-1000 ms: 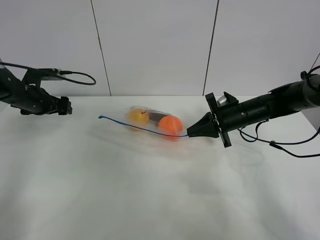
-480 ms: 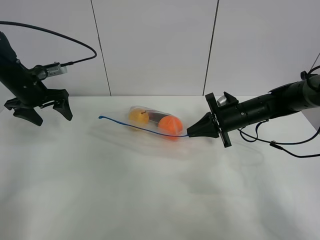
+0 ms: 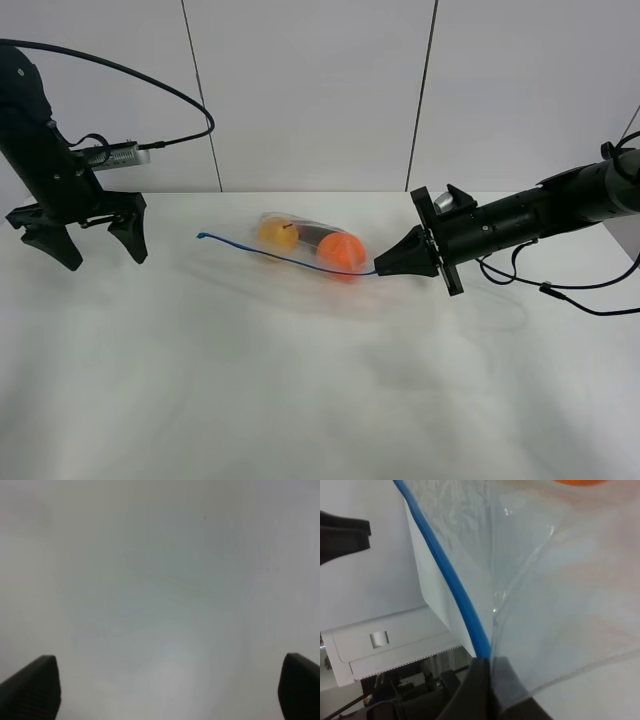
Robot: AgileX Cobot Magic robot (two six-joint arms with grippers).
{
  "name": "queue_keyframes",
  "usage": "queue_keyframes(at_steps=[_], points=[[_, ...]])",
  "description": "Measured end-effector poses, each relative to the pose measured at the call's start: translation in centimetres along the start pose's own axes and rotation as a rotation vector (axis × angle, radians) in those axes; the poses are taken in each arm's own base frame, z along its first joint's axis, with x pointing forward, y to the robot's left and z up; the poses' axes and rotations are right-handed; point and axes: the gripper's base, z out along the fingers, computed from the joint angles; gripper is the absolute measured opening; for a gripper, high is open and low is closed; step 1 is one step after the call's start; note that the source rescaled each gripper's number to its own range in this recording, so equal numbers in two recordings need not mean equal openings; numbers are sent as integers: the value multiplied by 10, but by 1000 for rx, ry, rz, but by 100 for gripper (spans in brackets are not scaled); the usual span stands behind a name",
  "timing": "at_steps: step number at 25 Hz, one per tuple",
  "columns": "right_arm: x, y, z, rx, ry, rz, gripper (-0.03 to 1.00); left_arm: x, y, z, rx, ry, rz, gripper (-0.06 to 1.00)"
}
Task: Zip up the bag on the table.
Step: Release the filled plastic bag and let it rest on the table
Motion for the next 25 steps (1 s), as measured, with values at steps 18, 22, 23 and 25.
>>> queue_keyframes(at_steps=[18,22,23,25], points=[[1,0,0,3,6,-2,0,236,-9,-44,-55,-229,30,100],[1,0,0,3,6,-2,0,275,-9,-38,-66,-407,44,100],[1,0,0,3,6,-2,0,284,-9,-37,-69,-436,48,100],[1,0,0,3,6,-2,0,296,-10,-42,-73,-518,57,100]])
